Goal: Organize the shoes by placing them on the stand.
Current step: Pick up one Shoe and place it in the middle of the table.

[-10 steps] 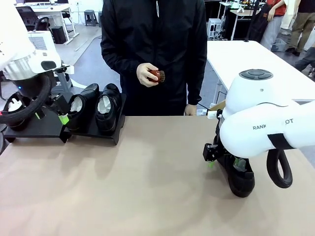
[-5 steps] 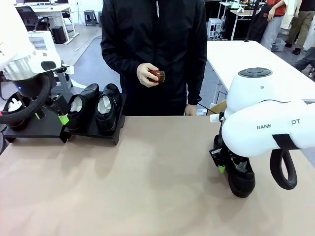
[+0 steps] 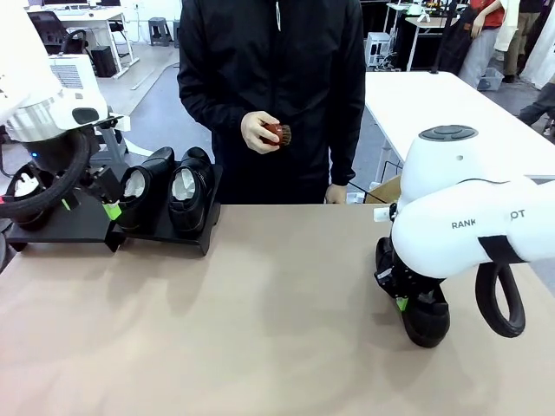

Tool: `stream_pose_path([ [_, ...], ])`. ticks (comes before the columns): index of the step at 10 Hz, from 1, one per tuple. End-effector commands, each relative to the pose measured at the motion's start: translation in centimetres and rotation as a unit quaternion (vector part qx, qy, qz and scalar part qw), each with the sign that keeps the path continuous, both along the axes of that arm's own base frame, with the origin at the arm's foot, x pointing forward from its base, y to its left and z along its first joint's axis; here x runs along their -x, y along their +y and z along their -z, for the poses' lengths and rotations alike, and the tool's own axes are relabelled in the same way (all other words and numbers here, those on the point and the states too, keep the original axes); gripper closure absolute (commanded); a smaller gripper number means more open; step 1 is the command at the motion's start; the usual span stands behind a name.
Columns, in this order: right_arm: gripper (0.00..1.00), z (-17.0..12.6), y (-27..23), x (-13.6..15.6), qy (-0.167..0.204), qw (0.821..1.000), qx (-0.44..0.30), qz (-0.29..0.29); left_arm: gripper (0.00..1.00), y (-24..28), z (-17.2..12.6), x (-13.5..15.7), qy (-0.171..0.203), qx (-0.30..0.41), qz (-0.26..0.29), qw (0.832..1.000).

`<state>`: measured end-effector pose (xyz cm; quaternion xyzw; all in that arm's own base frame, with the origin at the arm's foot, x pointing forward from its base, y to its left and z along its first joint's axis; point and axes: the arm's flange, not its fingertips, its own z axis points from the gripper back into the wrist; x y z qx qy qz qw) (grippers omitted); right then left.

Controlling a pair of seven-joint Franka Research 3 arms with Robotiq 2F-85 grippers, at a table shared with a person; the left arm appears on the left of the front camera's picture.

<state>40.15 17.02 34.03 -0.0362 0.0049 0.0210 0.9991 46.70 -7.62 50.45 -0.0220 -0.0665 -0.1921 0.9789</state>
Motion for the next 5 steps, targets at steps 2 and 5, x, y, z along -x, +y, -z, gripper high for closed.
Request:
stream_pose_path([
  [2,1.0,-5.1,1.4,1.5,-0.012,0.998,-0.036,0.052,0.0,0.0,0.3,0.1,-0.007,0.006,-0.006,1.0],
  [5,1.0,-10.4,9.0,5.9,-0.041,0.995,-0.086,-0.003,0.0,0.0,0.3,0.1,-0.007,0.006,-0.006,1.0],
])
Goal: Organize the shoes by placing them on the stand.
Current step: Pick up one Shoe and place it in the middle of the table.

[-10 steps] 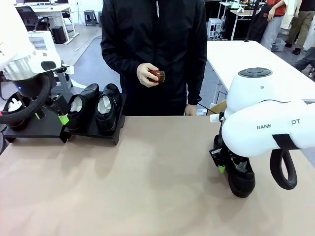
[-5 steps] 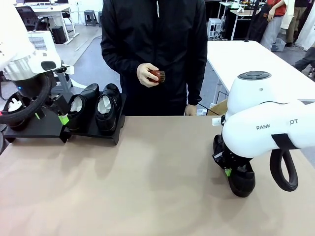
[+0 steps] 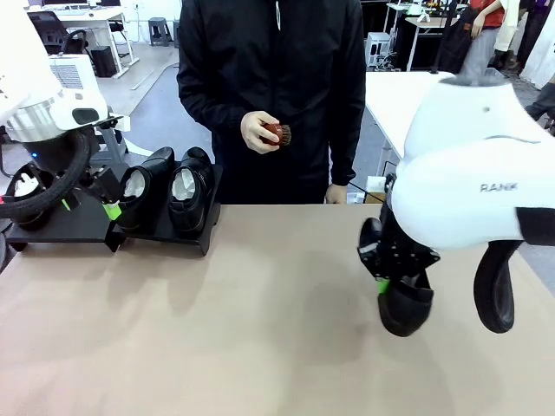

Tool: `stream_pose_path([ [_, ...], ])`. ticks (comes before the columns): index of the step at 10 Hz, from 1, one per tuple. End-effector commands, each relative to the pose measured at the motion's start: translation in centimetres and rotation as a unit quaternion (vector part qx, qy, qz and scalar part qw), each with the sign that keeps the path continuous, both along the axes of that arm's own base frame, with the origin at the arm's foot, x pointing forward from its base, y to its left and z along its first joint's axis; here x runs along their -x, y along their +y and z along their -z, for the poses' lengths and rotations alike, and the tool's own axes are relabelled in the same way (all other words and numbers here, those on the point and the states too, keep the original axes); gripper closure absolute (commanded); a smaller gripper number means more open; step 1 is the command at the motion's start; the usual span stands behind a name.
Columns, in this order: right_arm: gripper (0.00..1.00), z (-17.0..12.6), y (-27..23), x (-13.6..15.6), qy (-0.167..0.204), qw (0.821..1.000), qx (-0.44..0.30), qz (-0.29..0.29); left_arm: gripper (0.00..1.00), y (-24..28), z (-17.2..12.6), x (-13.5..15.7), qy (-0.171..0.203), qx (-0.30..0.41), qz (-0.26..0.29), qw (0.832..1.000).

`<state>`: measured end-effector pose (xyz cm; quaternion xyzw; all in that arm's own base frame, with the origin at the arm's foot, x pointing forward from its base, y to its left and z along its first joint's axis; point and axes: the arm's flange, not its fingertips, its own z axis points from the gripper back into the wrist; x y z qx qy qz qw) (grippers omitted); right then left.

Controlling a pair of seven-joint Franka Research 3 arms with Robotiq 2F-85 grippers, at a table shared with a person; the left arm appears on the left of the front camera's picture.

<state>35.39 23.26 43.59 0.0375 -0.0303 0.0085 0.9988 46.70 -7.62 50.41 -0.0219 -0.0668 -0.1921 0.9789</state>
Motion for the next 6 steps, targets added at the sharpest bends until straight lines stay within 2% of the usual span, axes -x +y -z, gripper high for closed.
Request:
stream_pose_path([
  [1,1.0,0.0,6.0,1.7,0.012,0.999,-0.021,-0.032,0.0,0.0,0.2,0.1,-0.007,0.006,-0.006,1.0],
  [4,1.0,2.5,12.8,3.2,0.028,0.998,-0.041,-0.031,0.0,0.0,0.2,0.1,-0.007,0.006,-0.006,1.0],
  [6,1.0,3.9,14.5,3.1,-0.004,0.998,-0.055,-0.013,0.0,0.0,0.2,0.1,-0.007,0.006,-0.006,1.0],
])
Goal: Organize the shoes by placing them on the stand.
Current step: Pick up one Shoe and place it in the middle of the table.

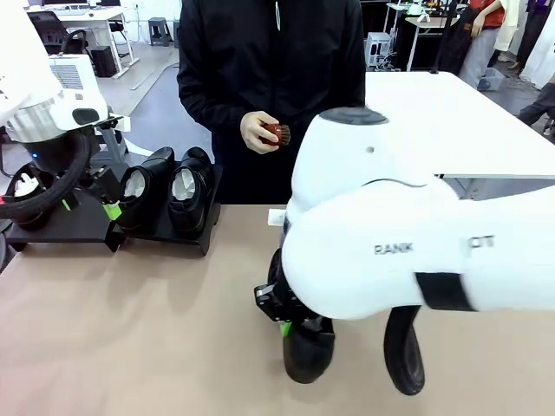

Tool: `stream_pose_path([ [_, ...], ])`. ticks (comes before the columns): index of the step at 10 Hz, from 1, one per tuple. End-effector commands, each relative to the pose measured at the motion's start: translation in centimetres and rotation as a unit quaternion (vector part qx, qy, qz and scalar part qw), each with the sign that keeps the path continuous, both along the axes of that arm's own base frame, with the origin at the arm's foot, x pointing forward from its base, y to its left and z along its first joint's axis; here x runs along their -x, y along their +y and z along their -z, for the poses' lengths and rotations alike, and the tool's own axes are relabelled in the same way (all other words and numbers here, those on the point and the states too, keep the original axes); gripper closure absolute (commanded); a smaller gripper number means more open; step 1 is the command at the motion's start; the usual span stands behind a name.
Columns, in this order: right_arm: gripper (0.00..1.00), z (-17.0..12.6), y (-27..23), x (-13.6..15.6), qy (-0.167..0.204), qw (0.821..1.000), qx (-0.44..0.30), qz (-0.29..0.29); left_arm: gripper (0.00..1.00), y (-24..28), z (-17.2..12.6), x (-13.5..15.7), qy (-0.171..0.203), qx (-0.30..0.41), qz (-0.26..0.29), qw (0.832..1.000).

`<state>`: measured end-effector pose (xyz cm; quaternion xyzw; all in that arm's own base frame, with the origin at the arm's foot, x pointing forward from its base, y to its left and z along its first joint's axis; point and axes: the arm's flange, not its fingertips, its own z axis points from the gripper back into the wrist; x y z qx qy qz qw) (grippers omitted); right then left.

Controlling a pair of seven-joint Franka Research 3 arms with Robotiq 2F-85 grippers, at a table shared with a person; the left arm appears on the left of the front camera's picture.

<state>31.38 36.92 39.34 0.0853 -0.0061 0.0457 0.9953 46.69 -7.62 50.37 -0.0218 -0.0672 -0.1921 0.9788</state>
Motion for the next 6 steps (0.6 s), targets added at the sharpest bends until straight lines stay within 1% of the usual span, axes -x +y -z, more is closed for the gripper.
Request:
stream_pose_path([
  [1,1.0,0.4,1.4,-1.0,-0.029,0.999,-0.012,0.042,0.0,0.0,0.2,0.1,-0.006,0.006,-0.006,1.0],
  [2,1.0,1.4,1.8,-1.2,-0.022,0.999,-0.012,0.036,0.0,0.0,0.2,0.1,-0.006,0.006,-0.006,1.0],
  [3,1.0,2.3,1.9,-1.4,-0.006,1.0,-0.003,0.028,0.0,0.0,0.2,0.1,-0.006,0.006,-0.006,1.0],
  [4,1.0,2.8,2.1,-1.5,0.001,0.999,-0.004,0.035,0.0,0.0,0.2,0.1,-0.006,0.006,-0.006,1.0],
  [5,0.96,3.2,2.0,-1.6,0.007,0.999,-0.015,0.038,0.0,0.0,0.2,0.1,-0.006,0.006,-0.006,1.0],
  [6,0.8,3.6,2.1,-1.7,0.008,0.999,-0.014,0.032,0.0,0.0,0.2,0.1,-0.006,0.006,-0.006,1.0],
])
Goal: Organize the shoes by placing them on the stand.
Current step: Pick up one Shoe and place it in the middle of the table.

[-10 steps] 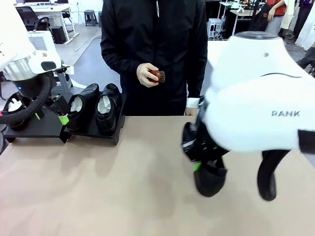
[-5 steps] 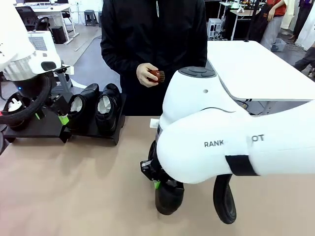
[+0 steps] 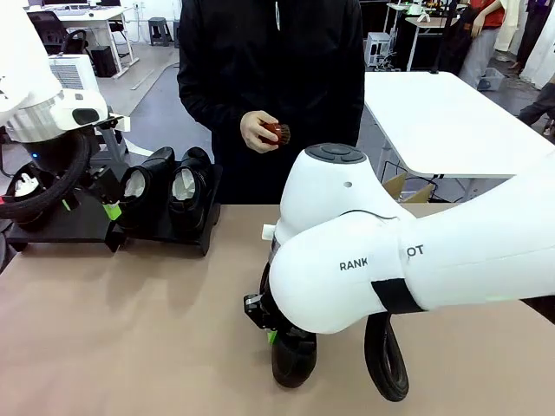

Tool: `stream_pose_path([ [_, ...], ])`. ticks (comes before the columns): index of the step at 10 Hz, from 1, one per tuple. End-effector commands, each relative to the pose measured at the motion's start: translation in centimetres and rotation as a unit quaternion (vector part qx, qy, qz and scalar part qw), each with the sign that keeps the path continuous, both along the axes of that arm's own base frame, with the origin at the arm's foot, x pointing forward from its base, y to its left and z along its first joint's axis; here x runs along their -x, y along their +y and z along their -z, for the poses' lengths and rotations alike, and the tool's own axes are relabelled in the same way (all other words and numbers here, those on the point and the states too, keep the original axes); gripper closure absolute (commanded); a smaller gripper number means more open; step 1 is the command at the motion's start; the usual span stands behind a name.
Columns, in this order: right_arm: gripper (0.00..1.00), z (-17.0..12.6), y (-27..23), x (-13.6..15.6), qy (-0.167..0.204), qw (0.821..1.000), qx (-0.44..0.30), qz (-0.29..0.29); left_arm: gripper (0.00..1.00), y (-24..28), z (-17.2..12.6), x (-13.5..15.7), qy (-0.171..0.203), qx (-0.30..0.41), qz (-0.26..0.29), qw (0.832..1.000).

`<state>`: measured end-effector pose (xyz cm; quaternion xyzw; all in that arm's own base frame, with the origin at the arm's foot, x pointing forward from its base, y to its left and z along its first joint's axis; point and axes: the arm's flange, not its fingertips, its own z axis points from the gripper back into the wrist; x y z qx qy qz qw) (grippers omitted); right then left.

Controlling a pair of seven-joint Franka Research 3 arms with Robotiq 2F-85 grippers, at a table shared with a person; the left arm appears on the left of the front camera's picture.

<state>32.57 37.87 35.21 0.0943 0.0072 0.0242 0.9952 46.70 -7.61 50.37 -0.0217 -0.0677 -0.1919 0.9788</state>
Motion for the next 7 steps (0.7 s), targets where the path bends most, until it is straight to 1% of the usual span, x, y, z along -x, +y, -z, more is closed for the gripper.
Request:
stream_pose_path([
  [1,0.62,-0.5,0.8,-0.7,-0.006,1.0,-0.004,0.017,0.0,0.0,0.2,0.1,-0.006,0.006,-0.006,1.0],
  [3,0.25,-1.1,0.0,-1.0,-0.005,0.999,-0.022,0.032,0.0,0.0,0.2,0.1,-0.006,0.006,-0.006,1.0],
  [4,0.06,-2.1,-0.8,-0.8,-0.002,0.999,-0.036,0.036,0.0,0.0,0.2,0.1,-0.006,0.006,-0.006,1.0],
  [5,0.0,-3.0,-1.6,-0.7,-0.004,0.998,-0.049,0.045,0.0,0.0,0.2,0.1,-0.006,0.006,-0.006,1.0],
  [7,0.0,-3.9,-2.9,-0.3,0.018,0.997,-0.069,0.042,0.0,0.0,0.2,0.1,-0.006,0.006,-0.006,1.0],
])
